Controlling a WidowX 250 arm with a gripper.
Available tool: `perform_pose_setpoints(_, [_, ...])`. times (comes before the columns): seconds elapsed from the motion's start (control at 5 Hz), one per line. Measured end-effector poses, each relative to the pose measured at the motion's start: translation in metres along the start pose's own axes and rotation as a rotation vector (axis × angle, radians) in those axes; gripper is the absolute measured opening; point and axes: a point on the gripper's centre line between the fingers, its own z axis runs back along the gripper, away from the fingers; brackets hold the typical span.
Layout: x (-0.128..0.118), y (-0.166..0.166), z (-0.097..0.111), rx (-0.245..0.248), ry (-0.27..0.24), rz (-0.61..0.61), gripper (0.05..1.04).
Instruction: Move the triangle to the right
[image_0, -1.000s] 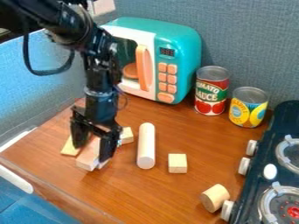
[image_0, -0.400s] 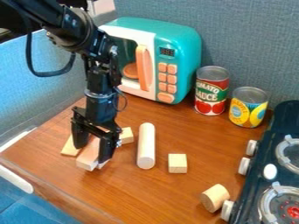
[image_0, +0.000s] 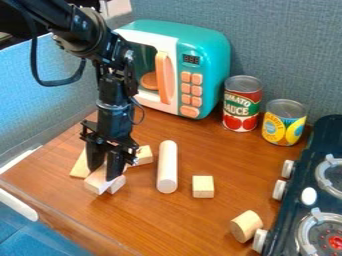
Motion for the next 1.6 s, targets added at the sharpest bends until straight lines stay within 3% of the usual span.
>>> perform_pose_setpoints(0.4, [0.0, 0.0, 0.0, 0.003, -0.007, -0.009, 0.506])
perform_pose_setpoints(0.8, [-0.026, -0.022, 0.061, 0.119, -0.136, -0.093, 0.506])
perform_pose_setpoints(1.0, [-0.02, -0.036, 0.051, 0.126, -0.099, -0.148, 0.506])
perform_pose_setpoints(1.4, [0.006, -0.049, 0.012, 0.019, -0.009, -0.351, 0.506])
perform_pose_setpoints(1.6, [0.008, -0.053, 0.01, 0.016, -0.008, -0.393, 0.506])
